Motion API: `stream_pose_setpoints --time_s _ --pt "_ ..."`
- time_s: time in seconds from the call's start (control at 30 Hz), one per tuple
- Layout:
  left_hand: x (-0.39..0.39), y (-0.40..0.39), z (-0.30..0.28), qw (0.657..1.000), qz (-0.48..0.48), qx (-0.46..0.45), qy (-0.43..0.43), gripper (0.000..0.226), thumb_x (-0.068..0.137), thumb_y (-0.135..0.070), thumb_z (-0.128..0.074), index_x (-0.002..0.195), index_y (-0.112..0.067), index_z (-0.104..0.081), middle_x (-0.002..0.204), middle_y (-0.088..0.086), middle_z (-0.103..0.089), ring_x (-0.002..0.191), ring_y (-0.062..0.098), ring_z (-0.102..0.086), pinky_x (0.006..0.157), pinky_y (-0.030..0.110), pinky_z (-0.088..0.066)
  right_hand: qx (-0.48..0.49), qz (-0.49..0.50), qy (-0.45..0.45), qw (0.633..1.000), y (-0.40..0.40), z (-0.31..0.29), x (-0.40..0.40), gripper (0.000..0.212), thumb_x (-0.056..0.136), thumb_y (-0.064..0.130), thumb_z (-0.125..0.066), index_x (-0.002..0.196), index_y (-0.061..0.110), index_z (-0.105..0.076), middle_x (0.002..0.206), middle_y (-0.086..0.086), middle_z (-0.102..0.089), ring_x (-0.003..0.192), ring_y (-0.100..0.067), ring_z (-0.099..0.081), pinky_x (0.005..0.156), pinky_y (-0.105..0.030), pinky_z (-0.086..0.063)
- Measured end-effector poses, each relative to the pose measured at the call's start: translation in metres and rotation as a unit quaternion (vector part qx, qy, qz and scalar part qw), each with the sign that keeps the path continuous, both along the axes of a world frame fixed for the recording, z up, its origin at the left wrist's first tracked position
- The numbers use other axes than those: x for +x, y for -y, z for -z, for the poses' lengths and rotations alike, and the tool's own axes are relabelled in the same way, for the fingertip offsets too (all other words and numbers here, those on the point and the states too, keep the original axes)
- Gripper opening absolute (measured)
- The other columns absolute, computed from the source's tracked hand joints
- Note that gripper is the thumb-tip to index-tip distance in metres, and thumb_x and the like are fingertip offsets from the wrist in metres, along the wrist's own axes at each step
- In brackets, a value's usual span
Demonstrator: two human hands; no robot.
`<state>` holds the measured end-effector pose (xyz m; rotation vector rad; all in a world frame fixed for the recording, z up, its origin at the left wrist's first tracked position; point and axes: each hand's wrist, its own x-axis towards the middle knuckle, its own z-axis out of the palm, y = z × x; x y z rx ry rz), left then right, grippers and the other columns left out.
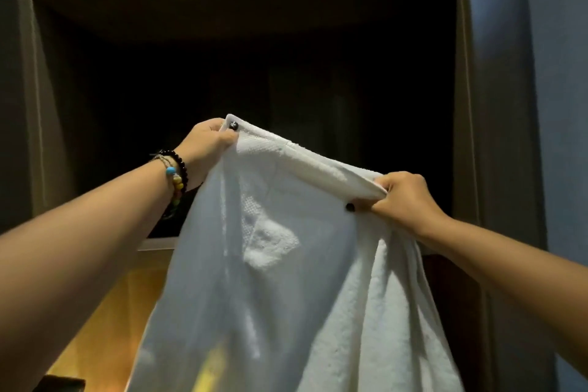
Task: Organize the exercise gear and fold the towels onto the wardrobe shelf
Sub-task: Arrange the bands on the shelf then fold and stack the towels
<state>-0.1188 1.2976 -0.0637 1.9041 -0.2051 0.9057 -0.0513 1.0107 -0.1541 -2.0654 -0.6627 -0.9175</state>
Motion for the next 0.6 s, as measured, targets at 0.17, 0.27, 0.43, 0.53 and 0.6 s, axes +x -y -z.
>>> stream_pose_setpoints --time_s 0.17,0.27,0.43,0.53,0.6 --pt "0.004 -0.026 0.028 0.995 -0.076 -0.001 -0.065 0.013 0.084 -0.004 -0.055 0.092 0.004 -0.062 0.088 0.011 -0.058 0.083 0.025 -0.053 0.077 0.040 -0.044 -0.021 -0.026 0.050 0.998 0.000 0.002 -0.002 0.046 0.062 0.039 -0.088 0.056 0.007 -0.055 0.054 -0.001 -0.046 0.054 -0.012 -0.039 0.048 -0.024 -0.030" --pt "0.003 -0.018 0.038 0.986 -0.098 -0.086 -0.104 0.021 0.087 -0.003 -0.051 0.067 -0.008 -0.049 0.073 0.010 -0.048 0.073 0.026 -0.050 0.072 0.030 -0.047 -0.018 -0.067 0.005 0.998 -0.005 0.006 -0.013 0.065 0.065 0.056 -0.077 0.057 -0.002 -0.050 0.056 -0.007 -0.044 0.054 -0.014 -0.039 0.053 -0.029 -0.029" --pt "-0.011 0.015 0.066 0.966 -0.117 -0.230 -0.014 0.024 0.072 -0.035 -0.042 0.053 -0.021 -0.037 0.060 -0.002 -0.038 0.062 0.023 -0.038 0.060 0.035 -0.034 0.020 -0.207 -0.139 0.968 0.005 0.045 -0.045 0.047 0.065 0.052 -0.073 0.062 0.006 -0.064 0.066 -0.001 -0.059 0.058 -0.009 -0.057 0.054 -0.023 -0.045" --pt "-0.015 0.023 0.089 0.964 -0.145 -0.221 0.034 0.030 0.080 -0.036 -0.040 0.056 -0.020 -0.030 0.060 -0.003 -0.033 0.061 0.019 -0.034 0.059 0.036 -0.028 0.015 -0.220 -0.153 0.963 0.016 0.079 -0.052 0.027 0.070 0.031 -0.081 0.062 0.009 -0.067 0.075 -0.002 -0.061 0.064 -0.008 -0.058 0.059 -0.020 -0.048" --pt "-0.018 0.027 0.099 0.964 -0.155 -0.214 0.038 0.034 0.085 -0.032 -0.040 0.055 -0.019 -0.030 0.058 -0.003 -0.033 0.059 0.017 -0.033 0.057 0.034 -0.027 0.041 -0.221 -0.156 0.962 0.019 0.097 -0.057 0.028 0.070 0.024 -0.082 0.063 0.003 -0.065 0.074 -0.006 -0.062 0.063 -0.009 -0.058 0.058 -0.022 -0.048"
